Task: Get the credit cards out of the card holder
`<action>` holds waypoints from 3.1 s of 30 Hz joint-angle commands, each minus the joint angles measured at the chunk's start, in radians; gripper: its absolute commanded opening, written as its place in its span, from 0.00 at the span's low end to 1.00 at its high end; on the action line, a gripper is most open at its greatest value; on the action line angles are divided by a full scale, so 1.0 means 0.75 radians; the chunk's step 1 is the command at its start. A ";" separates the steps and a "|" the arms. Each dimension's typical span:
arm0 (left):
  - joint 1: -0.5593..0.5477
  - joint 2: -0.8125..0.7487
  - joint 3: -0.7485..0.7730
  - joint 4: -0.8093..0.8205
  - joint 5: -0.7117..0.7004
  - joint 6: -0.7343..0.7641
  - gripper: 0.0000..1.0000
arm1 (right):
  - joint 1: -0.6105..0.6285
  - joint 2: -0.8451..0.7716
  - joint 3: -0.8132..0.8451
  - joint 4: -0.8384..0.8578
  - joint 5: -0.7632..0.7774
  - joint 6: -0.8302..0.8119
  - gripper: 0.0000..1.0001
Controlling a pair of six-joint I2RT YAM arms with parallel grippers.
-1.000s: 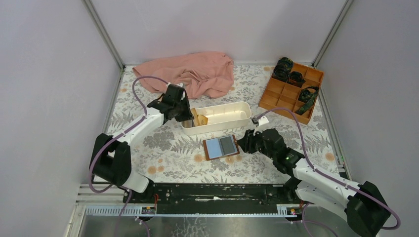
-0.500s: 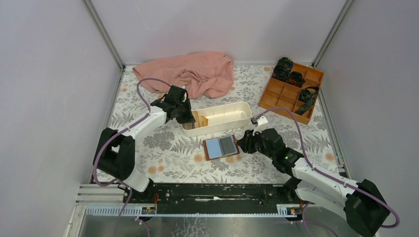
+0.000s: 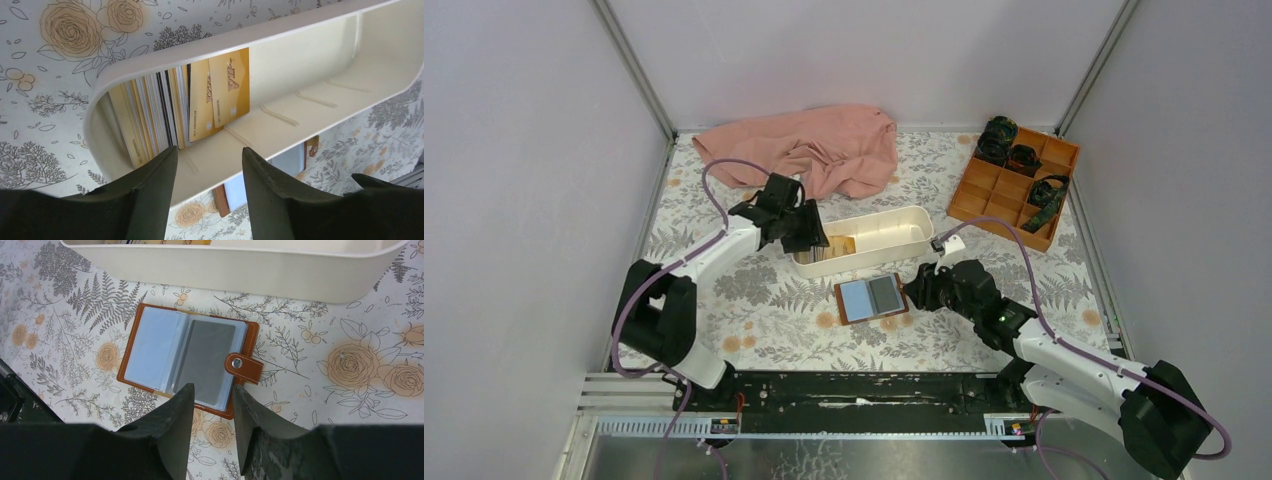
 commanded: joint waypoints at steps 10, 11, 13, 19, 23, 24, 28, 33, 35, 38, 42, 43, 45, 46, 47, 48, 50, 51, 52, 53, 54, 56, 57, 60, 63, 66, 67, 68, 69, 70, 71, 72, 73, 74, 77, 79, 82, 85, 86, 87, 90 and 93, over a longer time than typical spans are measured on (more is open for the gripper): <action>-0.232 -0.461 -0.146 0.285 -0.180 0.056 0.56 | -0.006 0.116 0.063 0.091 -0.075 -0.045 0.39; -0.293 -0.469 -0.170 0.336 -0.183 0.064 0.52 | -0.006 0.153 0.079 0.078 -0.086 -0.042 0.38; -0.415 -0.471 -0.228 0.438 -0.208 0.068 0.42 | -0.007 0.205 0.095 0.073 -0.095 -0.021 0.31; -0.524 -0.366 -0.428 0.714 -0.134 -0.056 0.00 | -0.007 0.219 0.079 0.101 -0.027 0.038 0.00; -0.534 -0.328 -0.568 0.843 -0.168 -0.043 0.00 | -0.007 0.254 0.095 0.104 -0.046 0.053 0.09; -0.535 -0.321 -0.587 0.836 -0.194 -0.015 0.00 | -0.007 0.271 0.100 0.112 -0.060 0.055 0.16; -0.534 -0.293 -0.627 0.775 -0.271 0.053 0.00 | -0.005 0.363 0.122 0.133 -0.135 0.057 0.32; -0.534 -0.227 -0.665 0.787 -0.283 0.057 0.00 | -0.007 0.458 0.128 0.174 -0.137 0.060 0.33; -0.534 -0.190 -0.675 0.802 -0.292 0.039 0.00 | -0.008 0.495 0.142 0.179 -0.148 0.064 0.33; -0.534 -0.122 -0.676 0.808 -0.315 0.026 0.00 | -0.007 0.539 0.145 0.206 -0.172 0.080 0.32; -0.534 -0.032 -0.655 0.801 -0.330 0.025 0.00 | -0.007 0.580 0.156 0.210 -0.179 0.083 0.31; -0.534 -0.014 -0.651 0.809 -0.324 0.022 0.00 | -0.007 0.585 0.158 0.208 -0.178 0.082 0.31; -0.534 0.011 -0.645 0.817 -0.315 0.019 0.00 | -0.007 0.588 0.161 0.205 -0.180 0.082 0.31; -0.534 0.022 -0.640 0.817 -0.311 0.018 0.00 | -0.007 0.588 0.162 0.204 -0.183 0.080 0.31; -0.535 0.033 -0.634 0.817 -0.310 0.018 0.00 | -0.008 0.585 0.161 0.206 -0.186 0.081 0.31; -0.534 0.040 -0.632 0.818 -0.308 0.018 0.00 | -0.007 0.581 0.162 0.208 -0.190 0.082 0.31; -0.535 0.048 -0.627 0.815 -0.304 0.018 0.00 | -0.007 0.571 0.162 0.213 -0.200 0.083 0.30; -0.535 0.049 -0.626 0.817 -0.302 0.018 0.00 | -0.007 0.570 0.163 0.218 -0.207 0.083 0.30; -0.535 0.051 -0.626 0.816 -0.301 0.018 0.00 | -0.006 0.568 0.163 0.226 -0.213 0.085 0.29; -0.534 0.049 -0.626 0.815 -0.299 0.018 0.00 | -0.007 0.569 0.163 0.236 -0.225 0.087 0.29; -0.534 0.050 -0.626 0.814 -0.297 0.018 0.00 | -0.007 0.572 0.163 0.259 -0.248 0.095 0.29; -0.534 0.051 -0.628 0.812 -0.293 0.018 0.00 | -0.006 0.579 0.166 0.295 -0.283 0.112 0.29; -0.535 0.050 -0.629 0.814 -0.293 0.018 0.00 | -0.007 0.582 0.168 0.311 -0.297 0.120 0.28; -0.537 0.048 -0.633 0.811 -0.292 0.018 0.00 | -0.007 0.572 0.177 0.338 -0.311 0.136 0.28; -0.535 0.048 -0.636 0.809 -0.290 0.018 0.00 | -0.007 0.545 0.196 0.324 -0.312 0.130 0.28; -0.536 0.052 -0.633 0.810 -0.287 0.018 0.00 | -0.006 0.531 0.212 0.316 -0.327 0.127 0.28; -0.537 0.053 -0.633 0.810 -0.286 0.019 0.00 | -0.006 0.528 0.218 0.311 -0.335 0.126 0.28; -0.536 0.057 -0.630 0.811 -0.285 0.018 0.00 | -0.005 0.525 0.224 0.307 -0.342 0.126 0.28; -0.536 0.060 -0.630 0.811 -0.286 0.020 0.00 | -0.006 0.522 0.228 0.307 -0.348 0.126 0.28; -0.536 0.062 -0.629 0.811 -0.285 0.020 0.00 | -0.007 0.517 0.230 0.306 -0.351 0.129 0.28; -0.536 0.064 -0.629 0.811 -0.286 0.020 0.00 | -0.006 0.513 0.233 0.305 -0.355 0.130 0.28; -0.536 0.066 -0.628 0.812 -0.283 0.020 0.00 | -0.006 0.511 0.236 0.305 -0.358 0.132 0.28; -0.536 0.066 -0.628 0.813 -0.283 0.020 0.00 | -0.006 0.509 0.238 0.304 -0.361 0.133 0.28; -0.536 0.067 -0.628 0.812 -0.281 0.020 0.00 | -0.005 0.507 0.240 0.304 -0.366 0.134 0.28; -0.539 0.072 -0.625 0.815 -0.278 0.020 0.00 | -0.004 0.515 0.242 0.313 -0.379 0.144 0.28; -0.539 0.070 -0.623 0.816 -0.275 0.022 0.00 | -0.004 0.525 0.237 0.332 -0.395 0.154 0.29; -0.542 0.071 -0.622 0.815 -0.275 0.022 0.00 | -0.004 0.541 0.236 0.361 -0.424 0.177 0.29; -0.543 0.069 -0.624 0.814 -0.275 0.022 0.00 | 0.000 0.559 0.250 0.377 -0.483 0.191 0.32; -0.544 0.071 -0.625 0.814 -0.275 0.022 0.00 | 0.007 0.564 0.264 0.365 -0.492 0.186 0.33; -0.544 0.070 -0.626 0.814 -0.275 0.020 0.00 | 0.016 0.565 0.274 0.351 -0.493 0.173 0.34; -0.545 0.070 -0.624 0.814 -0.274 0.020 0.00 | 0.047 0.563 0.302 0.301 -0.474 0.147 0.38; -0.546 0.069 -0.624 0.815 -0.273 0.020 0.00 | 0.052 0.573 0.302 0.293 -0.471 0.143 0.44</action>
